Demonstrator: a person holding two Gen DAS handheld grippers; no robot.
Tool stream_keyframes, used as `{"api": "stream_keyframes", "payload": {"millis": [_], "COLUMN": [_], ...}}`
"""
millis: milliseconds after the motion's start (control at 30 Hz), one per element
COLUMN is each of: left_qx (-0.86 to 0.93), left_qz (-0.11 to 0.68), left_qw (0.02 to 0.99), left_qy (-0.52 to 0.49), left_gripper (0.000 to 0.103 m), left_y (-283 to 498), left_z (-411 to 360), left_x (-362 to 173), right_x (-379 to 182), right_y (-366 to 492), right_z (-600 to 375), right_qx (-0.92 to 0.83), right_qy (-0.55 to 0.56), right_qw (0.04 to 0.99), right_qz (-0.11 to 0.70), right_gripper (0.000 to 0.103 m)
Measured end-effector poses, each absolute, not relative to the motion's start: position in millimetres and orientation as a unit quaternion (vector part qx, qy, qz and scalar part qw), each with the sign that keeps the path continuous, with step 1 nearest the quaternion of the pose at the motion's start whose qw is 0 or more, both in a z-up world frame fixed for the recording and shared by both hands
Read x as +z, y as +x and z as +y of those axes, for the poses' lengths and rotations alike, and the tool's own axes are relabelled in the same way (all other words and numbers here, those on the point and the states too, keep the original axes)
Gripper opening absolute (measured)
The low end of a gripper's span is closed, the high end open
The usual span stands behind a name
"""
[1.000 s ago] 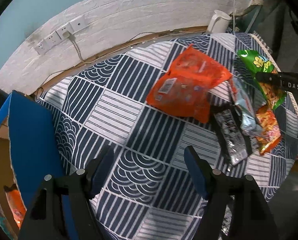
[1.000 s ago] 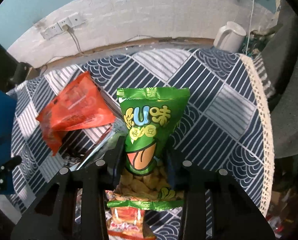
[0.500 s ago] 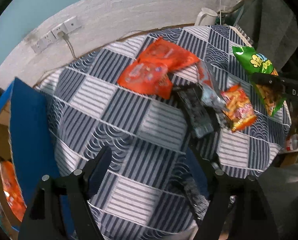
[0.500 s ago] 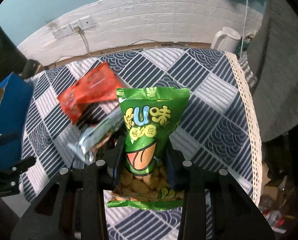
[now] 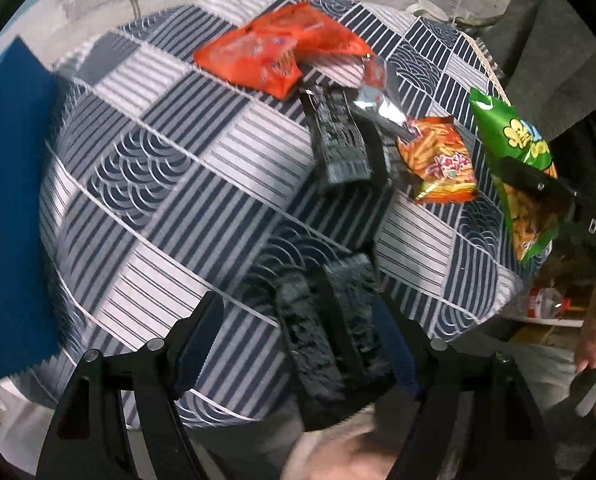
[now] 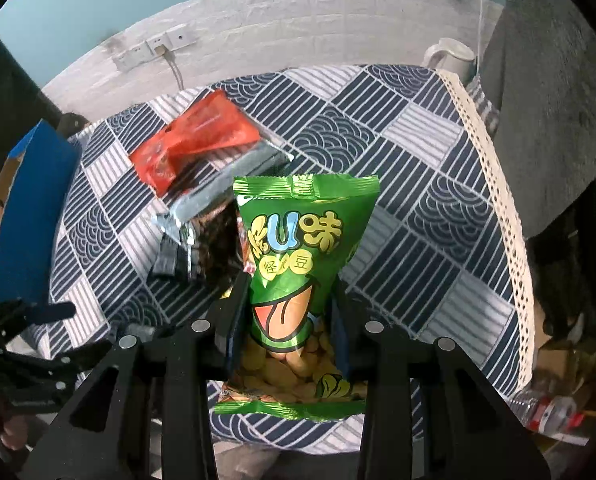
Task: Organize snacks
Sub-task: 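Grasp a black snack packet with the left tool while the right tool holds the green bag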
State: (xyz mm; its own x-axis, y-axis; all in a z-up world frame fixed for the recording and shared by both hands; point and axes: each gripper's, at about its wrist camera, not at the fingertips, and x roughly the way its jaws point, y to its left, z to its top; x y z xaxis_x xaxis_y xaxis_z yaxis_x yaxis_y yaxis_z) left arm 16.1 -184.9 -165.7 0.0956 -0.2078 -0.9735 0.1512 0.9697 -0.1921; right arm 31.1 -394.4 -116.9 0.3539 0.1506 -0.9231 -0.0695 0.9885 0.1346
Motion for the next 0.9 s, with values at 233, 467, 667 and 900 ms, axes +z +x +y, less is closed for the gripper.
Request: {"api": "stream_keyframes", "payload": {"millis": [233,467,667,900], "left_qx": [-0.115,-0.116,-0.115,-0.143], "left_qz": [0.676,0.681,0.690,0.681], "left_qw": [0.726,0.723,0.714,0.718], "left_qy": [-0.055,-0.028,-0.003,0.029], "left_gripper": [0.081,0.081,0.081,0.067], "left_y": [10,12,11,4], "left_z": [-198,-215,-219,-219], "left_x": [-172,-186,-201,-205], "right_x": [-117,-114,-116,-117], "right_y": [23,19,20,22], "right_z": [-395,-411,-424,-418], "right_qx": [0.068,0.056,0.044,0.051], "right_qy": [0.031,0.023,0.042,0.038], "right_qw": [0.824,0.827,0.826,0.825], "right_qz": [0.562,0.560,0.560,0.561], "right_gripper": [0.035,0.035,0.035,0.035]}}
